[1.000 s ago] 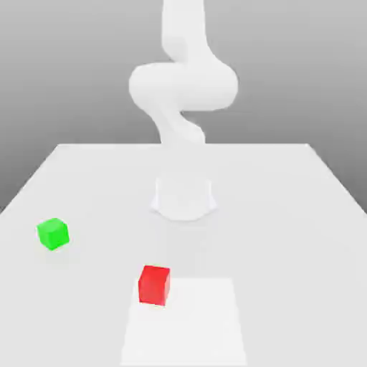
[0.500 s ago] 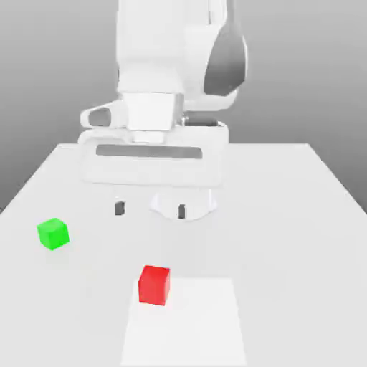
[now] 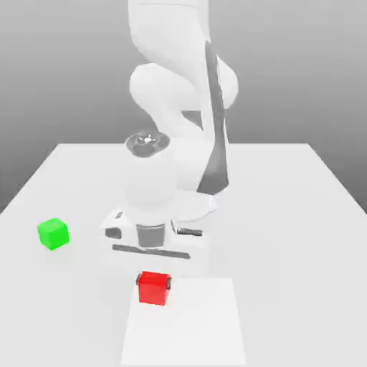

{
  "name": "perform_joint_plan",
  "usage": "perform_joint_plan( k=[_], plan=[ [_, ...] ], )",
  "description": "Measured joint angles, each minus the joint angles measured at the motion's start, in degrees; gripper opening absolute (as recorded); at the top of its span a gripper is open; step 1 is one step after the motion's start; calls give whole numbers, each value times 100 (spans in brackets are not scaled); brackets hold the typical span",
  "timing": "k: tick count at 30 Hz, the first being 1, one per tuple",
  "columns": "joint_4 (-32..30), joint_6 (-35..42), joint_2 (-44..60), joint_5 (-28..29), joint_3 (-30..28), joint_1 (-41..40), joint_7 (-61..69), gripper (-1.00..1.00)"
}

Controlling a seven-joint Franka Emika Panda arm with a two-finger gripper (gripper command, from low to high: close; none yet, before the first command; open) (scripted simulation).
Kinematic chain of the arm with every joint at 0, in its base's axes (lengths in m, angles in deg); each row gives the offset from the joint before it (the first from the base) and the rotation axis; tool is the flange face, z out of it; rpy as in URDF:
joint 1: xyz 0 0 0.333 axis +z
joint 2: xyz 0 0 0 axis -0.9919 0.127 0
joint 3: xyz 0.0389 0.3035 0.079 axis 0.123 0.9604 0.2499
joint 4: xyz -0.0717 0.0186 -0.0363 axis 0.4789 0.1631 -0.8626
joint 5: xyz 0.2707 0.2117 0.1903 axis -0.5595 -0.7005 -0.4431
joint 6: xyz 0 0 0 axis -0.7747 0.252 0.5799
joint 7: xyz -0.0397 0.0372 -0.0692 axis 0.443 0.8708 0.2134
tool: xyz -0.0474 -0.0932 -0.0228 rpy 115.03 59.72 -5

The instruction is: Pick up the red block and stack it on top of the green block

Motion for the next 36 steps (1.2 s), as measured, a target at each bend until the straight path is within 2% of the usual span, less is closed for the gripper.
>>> perform_joint_plan(
  k=[2,9,11,21,36],
  plan=[
    [1,-17,16,5,24,-27,0,-100],
    [-186,1106,-1294,334,-55,-38,-240,-100],
    [-209,1270,-1482,375,-154,-253,-590,-100],
    [-232,1594,-1840,602,-770,-1550,-3189,-100],
    [-252,2038,-2330,1068,-1464,-3913,-7266,-100]
  ],
)
